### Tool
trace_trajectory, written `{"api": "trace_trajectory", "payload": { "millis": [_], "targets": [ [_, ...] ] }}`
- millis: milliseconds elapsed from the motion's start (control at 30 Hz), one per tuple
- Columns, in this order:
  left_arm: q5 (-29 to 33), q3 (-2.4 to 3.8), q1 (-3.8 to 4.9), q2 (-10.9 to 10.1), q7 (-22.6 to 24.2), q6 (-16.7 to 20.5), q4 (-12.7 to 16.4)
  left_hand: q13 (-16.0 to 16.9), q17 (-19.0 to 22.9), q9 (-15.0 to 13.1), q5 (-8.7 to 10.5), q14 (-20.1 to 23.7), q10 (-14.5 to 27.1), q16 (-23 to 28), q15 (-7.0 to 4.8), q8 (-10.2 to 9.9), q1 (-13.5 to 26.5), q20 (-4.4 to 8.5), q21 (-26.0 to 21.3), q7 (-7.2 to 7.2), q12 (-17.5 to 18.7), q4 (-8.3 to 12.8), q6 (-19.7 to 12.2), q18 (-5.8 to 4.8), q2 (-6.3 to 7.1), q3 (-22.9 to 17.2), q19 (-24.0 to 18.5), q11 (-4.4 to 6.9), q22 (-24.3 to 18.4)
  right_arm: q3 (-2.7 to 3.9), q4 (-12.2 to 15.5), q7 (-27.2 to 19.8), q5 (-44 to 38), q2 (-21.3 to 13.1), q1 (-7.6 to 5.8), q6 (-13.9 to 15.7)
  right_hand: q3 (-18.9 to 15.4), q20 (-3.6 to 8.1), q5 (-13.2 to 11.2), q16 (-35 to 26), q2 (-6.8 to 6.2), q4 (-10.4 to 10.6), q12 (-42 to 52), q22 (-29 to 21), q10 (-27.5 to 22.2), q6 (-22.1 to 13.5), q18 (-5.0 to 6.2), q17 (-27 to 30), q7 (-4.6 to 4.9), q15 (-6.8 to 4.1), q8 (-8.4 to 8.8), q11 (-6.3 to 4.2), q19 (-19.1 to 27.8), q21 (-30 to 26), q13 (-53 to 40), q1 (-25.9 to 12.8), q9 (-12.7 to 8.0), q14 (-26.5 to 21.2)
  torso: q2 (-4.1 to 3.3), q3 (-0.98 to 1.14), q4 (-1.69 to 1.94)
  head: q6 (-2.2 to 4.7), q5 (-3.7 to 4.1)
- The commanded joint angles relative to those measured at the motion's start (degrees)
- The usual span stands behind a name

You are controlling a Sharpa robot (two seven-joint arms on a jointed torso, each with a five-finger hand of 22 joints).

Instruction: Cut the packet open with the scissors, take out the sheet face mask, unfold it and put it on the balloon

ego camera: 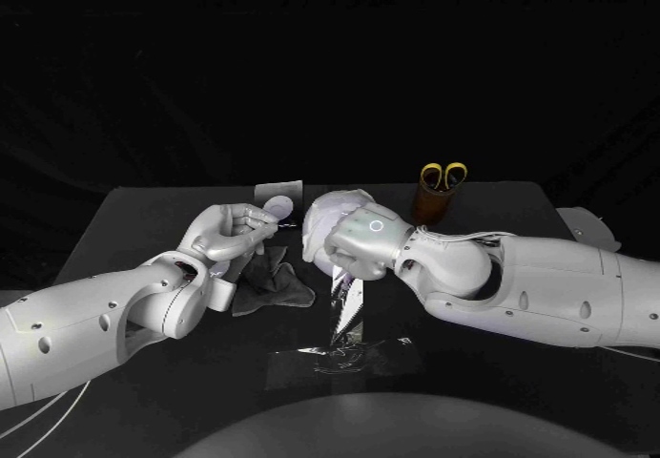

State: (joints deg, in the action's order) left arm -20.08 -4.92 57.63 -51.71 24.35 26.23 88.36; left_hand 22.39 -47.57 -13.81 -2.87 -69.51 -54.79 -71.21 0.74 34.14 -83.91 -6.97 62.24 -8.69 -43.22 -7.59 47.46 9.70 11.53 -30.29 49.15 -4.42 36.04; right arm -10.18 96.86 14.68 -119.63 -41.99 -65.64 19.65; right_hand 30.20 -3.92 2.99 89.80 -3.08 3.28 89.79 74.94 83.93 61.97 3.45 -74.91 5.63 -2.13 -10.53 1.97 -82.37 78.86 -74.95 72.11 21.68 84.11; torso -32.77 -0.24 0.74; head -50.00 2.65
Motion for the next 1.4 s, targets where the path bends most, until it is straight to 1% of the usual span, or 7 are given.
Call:
{"api": "trace_trajectory", "payload": {
  "millis": [33,167,467,567,667,800,1400],
  "targets": [
    [0.3,0.07,0.09,0.1,0.1,-0.4,0.1,-0.1,-0.1,0.0,0.09,-0.5,-0.5,-0.1,0.10,-0.1,-0.2,0.02,-0.3,-0.27,0.4,-0.1,0.2,0.84,-0.62,-0.3,0.4,-0.04,-0.1,-0.05,-0.1,1.0,-1.4,0.0,0.04,-1.4,0.5,-0.22,-0.2,0.2,1.25,0.9,0.2,8.1,6.1,0.6,-0.58,-15.1,-0.03,0.03,-0.34,-0.50,-0.3,0.3,-15.0,0.0,0.2,5.9,-0.02,0.00,-0.01,0.00,0.05],
    [0.3,0.07,0.09,0.1,0.0,-0.3,0.2,-0.1,-0.3,0.0,0.09,-0.6,-0.5,-0.2,0.10,-0.1,-0.2,0.02,-0.3,-0.28,0.4,-0.1,0.2,0.84,-0.64,-0.4,0.4,-0.04,-0.1,-0.04,-0.1,1.0,-1.7,0.0,0.04,-0.6,1.3,-0.15,-0.2,0.2,2.17,1.8,0.2,8.2,6.1,0.7,-0.62,-15.1,-0.17,0.01,-0.62,-0.65,-0.4,0.5,-15.0,0.0,0.3,5.9,-0.02,0.00,-0.01,0.00,0.07],
    [0.3,0.07,0.09,0.1,-0.2,-0.2,0.2,-0.1,-0.4,0.0,0.09,-0.6,-0.5,-0.3,0.10,-0.1,-0.2,0.02,-0.3,-0.30,0.4,-0.1,0.2,0.84,-0.66,-0.4,0.4,-0.05,-0.1,-0.04,0.3,0.2,-2.2,-0.3,0.04,2.3,2.4,-0.01,-0.2,0.2,1.63,2.3,0.2,8.7,6.1,1.7,-0.76,-15.1,-0.69,-0.22,-1.84,-1.11,-0.8,1.0,-15.0,0.6,1.0,5.9,0.01,-0.01,0.02,0.00,0.09],
    [0.3,0.07,0.09,0.1,-0.2,-0.2,0.2,-0.1,-0.4,0.0,0.09,-0.7,-0.5,-0.3,0.10,-0.2,-0.2,0.02,-0.3,-0.33,0.4,-0.1,0.1,0.83,-0.64,-0.3,0.4,-0.06,-0.1,-0.04,0.7,-0.2,-1.7,-0.6,0.04,2.9,1.9,0.14,-0.3,0.2,-1.36,0.8,0.2,8.7,6.1,0.1,-0.72,-15.1,-0.45,-0.53,-1.40,-0.92,-0.7,0.9,-15.0,1.7,1.0,5.9,0.02,-0.03,-0.04,0.00,0.04],
    [0.3,0.07,0.09,0.1,-0.2,-0.2,0.2,-0.1,-0.4,0.0,0.09,-0.7,-0.5,-0.3,0.10,-0.2,-0.2,0.02,-0.3,-0.33,0.4,-0.1,0.1,0.83,-0.64,-0.3,0.4,-0.06,-0.1,-0.04,1.0,-0.3,-1.2,-0.8,0.03,2.8,-0.6,0.20,0.2,0.2,-6.45,0.6,0.2,8.8,6.1,-3.7,-0.75,-15.1,0.54,-0.35,0.64,-0.10,-0.8,1.0,-15.0,0.1,0.2,5.9,0.04,-0.03,-0.03,0.00,-0.04],
    [0.3,0.07,0.09,0.1,-0.2,-0.2,0.2,-0.1,-0.4,0.0,0.09,-0.7,-0.5,-0.3,0.10,-0.2,-0.2,0.02,-0.3,-0.33,0.4,-0.1,0.1,0.83,-0.64,-0.3,0.4,-0.06,-0.1,-0.04,1.0,0.0,-1.0,-1.0,0.03,2.2,-3.1,-0.07,-0.3,0.2,-9.24,1.4,0.2,8.7,6.1,-7.2,-0.74,-15.1,0.98,0.08,2.73,0.29,-0.7,0.8,-15.0,-0.4,-0.6,5.9,0.06,-0.01,0.00,0.00,-0.04],
    [0.3,0.07,0.09,0.0,-0.5,-0.5,0.3,-0.2,-1.1,0.1,0.09,-1.0,-0.6,-0.6,0.13,-0.2,-0.1,0.02,-0.3,-0.40,0.4,-0.1,0.0,0.83,-0.69,-0.3,0.5,-0.11,-0.1,-0.05,-0.1,1.1,-0.7,-0.3,0.03,0.3,-7.2,-0.67,-0.2,0.2,-8.27,4.1,0.2,9.2,6.1,-7.4,-0.82,-15.1,1.30,0.52,3.42,0.67,-1.0,1.1,-15.0,3.1,-0.8,5.9,-0.04,-0.01,0.02,0.00,0.28]
  ]
}}
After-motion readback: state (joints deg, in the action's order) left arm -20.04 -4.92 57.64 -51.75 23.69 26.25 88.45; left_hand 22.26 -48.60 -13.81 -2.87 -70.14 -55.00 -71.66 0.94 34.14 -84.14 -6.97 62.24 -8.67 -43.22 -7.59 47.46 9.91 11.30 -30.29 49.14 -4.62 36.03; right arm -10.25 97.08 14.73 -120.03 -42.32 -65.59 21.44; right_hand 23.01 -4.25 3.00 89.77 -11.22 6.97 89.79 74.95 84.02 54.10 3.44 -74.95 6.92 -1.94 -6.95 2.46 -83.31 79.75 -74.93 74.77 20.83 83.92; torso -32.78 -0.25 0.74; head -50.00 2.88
